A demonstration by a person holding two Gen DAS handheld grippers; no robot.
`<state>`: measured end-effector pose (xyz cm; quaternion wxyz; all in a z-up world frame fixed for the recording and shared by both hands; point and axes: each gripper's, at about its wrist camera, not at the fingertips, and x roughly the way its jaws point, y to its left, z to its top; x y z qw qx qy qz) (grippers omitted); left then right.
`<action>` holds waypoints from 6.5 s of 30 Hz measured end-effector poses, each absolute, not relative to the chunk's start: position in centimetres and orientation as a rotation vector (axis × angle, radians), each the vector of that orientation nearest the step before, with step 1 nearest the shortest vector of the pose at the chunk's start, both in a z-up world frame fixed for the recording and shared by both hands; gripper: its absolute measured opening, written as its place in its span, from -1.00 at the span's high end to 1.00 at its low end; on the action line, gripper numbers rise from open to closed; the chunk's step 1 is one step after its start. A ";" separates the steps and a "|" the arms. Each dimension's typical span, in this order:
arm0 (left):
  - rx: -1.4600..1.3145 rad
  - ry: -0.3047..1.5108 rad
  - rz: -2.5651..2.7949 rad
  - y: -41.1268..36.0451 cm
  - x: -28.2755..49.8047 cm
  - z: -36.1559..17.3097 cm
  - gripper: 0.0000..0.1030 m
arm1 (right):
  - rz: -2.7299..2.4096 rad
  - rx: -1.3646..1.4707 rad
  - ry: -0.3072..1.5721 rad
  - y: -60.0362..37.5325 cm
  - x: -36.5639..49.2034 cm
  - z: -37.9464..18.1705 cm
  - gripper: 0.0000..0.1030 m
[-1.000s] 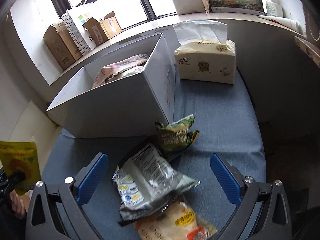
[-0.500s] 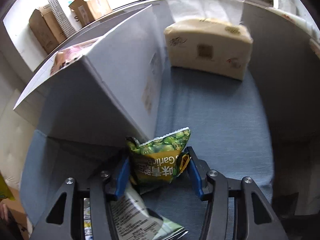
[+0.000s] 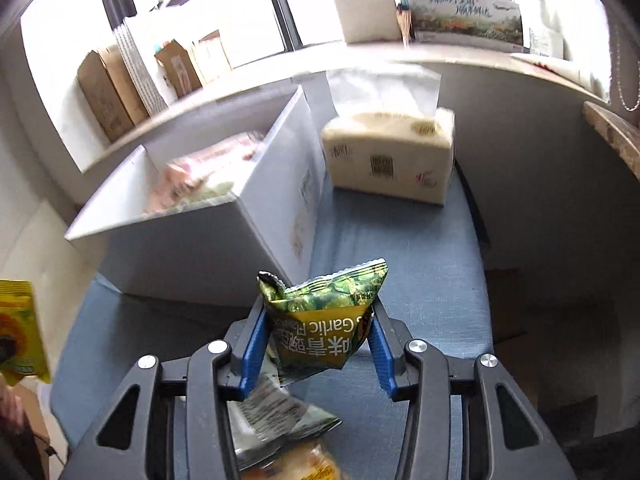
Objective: Organize snacks
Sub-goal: 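Carry the yellow bag and green packet into the white box, open both tools, then withdraw both tools from the box toward the last snacks, then grasp the silver chip bag with the right tool while the left tool grasps the round flatbread packet, then lower the silver chip bag and flatbread packet into the white box, open both tools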
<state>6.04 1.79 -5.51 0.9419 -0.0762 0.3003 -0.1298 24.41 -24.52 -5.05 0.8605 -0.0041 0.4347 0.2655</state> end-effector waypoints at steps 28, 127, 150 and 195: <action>-0.178 0.555 -0.168 1.8 5.2 -1.6 0.61 | 0.788 0.016 0.781 -17.8 11.1 0.7 0.03; -0.154 0.777 -0.132 -0.8 5.4 -8.1 -1.00 | 0.796 -0.200 0.990 -19.6 19.8 -8.2 -0.42; 0.185 0.940 -0.459 -21.3 18.5 -15.3 -0.98 | 0.445 0.191 0.817 -38.0 9.4 -0.8 -0.42; -0.129 0.631 0.004 4.4 7.7 -0.9 -0.58 | 0.866 -0.018 0.773 -16.7 13.3 0.7 -0.42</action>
